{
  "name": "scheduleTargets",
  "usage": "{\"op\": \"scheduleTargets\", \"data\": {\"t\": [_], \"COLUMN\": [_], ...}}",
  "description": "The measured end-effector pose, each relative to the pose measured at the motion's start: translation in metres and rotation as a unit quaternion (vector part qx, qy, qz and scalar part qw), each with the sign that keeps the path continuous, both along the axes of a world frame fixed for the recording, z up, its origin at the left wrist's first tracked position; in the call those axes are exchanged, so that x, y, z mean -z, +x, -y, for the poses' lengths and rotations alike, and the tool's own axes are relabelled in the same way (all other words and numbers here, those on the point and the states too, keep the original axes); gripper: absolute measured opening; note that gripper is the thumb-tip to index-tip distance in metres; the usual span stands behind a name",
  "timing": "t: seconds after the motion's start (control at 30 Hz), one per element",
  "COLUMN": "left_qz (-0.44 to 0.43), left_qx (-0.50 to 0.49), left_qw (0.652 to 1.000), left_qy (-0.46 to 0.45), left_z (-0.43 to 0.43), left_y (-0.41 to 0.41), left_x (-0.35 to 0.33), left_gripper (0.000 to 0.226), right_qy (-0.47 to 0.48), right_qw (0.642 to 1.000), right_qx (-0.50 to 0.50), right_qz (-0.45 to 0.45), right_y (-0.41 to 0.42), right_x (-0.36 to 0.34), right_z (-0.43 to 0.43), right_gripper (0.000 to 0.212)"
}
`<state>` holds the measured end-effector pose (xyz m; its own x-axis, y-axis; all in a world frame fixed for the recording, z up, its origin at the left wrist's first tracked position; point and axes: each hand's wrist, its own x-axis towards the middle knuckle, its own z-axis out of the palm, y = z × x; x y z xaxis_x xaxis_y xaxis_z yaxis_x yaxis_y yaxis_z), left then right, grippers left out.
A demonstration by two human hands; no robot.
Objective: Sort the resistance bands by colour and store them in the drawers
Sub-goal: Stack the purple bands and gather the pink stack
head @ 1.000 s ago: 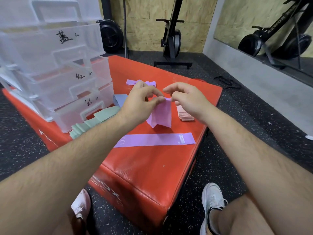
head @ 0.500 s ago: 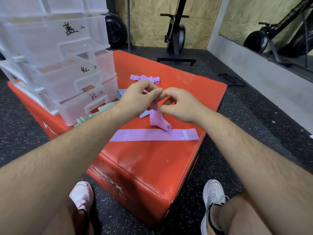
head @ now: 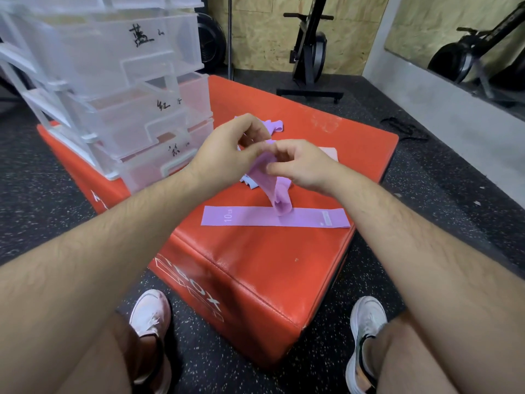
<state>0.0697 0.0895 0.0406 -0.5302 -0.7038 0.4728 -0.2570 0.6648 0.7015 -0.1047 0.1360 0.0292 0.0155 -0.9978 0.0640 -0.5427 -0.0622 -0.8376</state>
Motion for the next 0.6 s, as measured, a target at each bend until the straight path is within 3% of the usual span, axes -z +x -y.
{"op": "scheduleTargets", "data": {"t": [0.1, 0.13, 0.23, 0.4, 0.6], "left_qz": [0.024, 0.034, 0.078, 0.079, 0.059], "left_qx": [0.002, 0.007, 0.011, -0.030, -0.045], "left_qw": [0.997, 0.995, 0.994, 0.996, 0.997], "left_qy": [0.073, 0.092, 0.077, -0.010, -0.033], "left_z": [0.004, 0.005, 0.004, 0.001, 0.001], "left_y": [0.005, 0.007, 0.013, 0.015, 0.018], "left_x": [0.003, 0.004, 0.004, 0.000, 0.001], "left_gripper": [0.027, 0.031, 0.042, 0.013, 0.007], "right_qy": [-0.017, -0.030, -0.048, -0.054, -0.044], "right_qw": [1.000, 0.999, 0.997, 0.997, 0.995], "right_qx": [0.019, 0.027, 0.034, 0.033, 0.017], "right_qz": [-0.010, -0.015, -0.041, -0.048, -0.093], "right_y": [0.007, 0.008, 0.010, 0.012, 0.003], "right_x": [-0.002, -0.003, -0.006, -0.005, -0.002], "right_z": [-0.001, -0.002, -0.003, -0.004, -0.006], "right_gripper": [0.010, 0.015, 0.006, 0.014, 0.016]}}
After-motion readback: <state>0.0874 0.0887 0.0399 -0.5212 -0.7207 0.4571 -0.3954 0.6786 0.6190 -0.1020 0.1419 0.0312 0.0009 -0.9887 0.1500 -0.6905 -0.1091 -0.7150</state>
